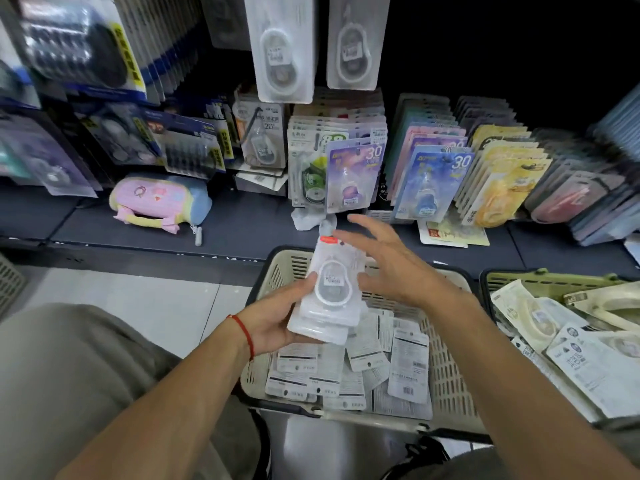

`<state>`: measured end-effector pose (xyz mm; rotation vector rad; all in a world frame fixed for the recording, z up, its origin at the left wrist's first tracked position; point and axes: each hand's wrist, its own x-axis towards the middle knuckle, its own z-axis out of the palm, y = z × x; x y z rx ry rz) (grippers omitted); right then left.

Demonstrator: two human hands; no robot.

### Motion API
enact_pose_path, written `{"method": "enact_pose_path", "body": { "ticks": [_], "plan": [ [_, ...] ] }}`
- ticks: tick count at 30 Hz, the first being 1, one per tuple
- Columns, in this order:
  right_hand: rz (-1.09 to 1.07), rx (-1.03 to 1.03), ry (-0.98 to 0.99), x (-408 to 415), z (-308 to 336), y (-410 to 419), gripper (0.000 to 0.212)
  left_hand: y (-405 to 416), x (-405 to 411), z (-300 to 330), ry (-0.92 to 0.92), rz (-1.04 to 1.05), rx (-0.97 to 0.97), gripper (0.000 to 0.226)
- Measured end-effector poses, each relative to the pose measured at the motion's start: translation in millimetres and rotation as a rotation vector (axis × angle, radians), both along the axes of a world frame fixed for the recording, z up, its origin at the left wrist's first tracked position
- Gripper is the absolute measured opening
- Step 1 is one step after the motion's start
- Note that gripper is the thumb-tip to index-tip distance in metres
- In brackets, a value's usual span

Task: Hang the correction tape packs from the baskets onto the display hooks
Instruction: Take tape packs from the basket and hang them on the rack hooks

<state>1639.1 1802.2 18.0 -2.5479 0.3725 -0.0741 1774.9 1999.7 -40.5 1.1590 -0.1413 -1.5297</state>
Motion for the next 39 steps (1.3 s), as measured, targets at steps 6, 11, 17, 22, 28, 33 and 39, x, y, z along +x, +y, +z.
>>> {"method": "enact_pose_path", "body": {
  "ticks": [6, 11, 17, 22, 28, 33, 39],
  "plan": [
    [-0.49, 0.203, -0.169, 18.1, 41.8, 2.2, 0.043, -24.7, -11.1, 49.5, -0.044, 0.18, -0.265, 0.055],
    [-0.389, 0.499, -0.374, 13.6, 77.7, 7.8, 0.018, -40.2, -6.5, 102.4, -0.093, 0.175, -0.414, 0.048],
    [-0.349, 0.585, -0.624, 34.9, 118.1, -1.8, 0.013, -62.5, 34.2, 167.3, -0.421, 0.152, -0.46, 0.054],
    [-0.345, 0.545, -0.692, 67.3, 149.0, -12.1, 0.02, -72.0, 70.9, 198.9, -0.63, 0.217, -0.521, 0.053],
    [-0.46, 0.302, -0.743, 89.0, 168.0, -39.8, 0.02, -65.3, 90.0, 194.8, -0.826, 0.607, -0.471, 0.045],
    [-0.491, 0.382, -0.78, 86.9, 154.8, -49.3, 0.015, -63.5, 92.4, 195.5, -0.962, 0.702, -0.507, 0.04],
    [-0.525, 0.427, -0.777, 104.7, 144.9, -47.8, 0.028, -68.9, 85.9, 196.3, -0.961, 0.743, -0.528, 0.038]
  ]
}}
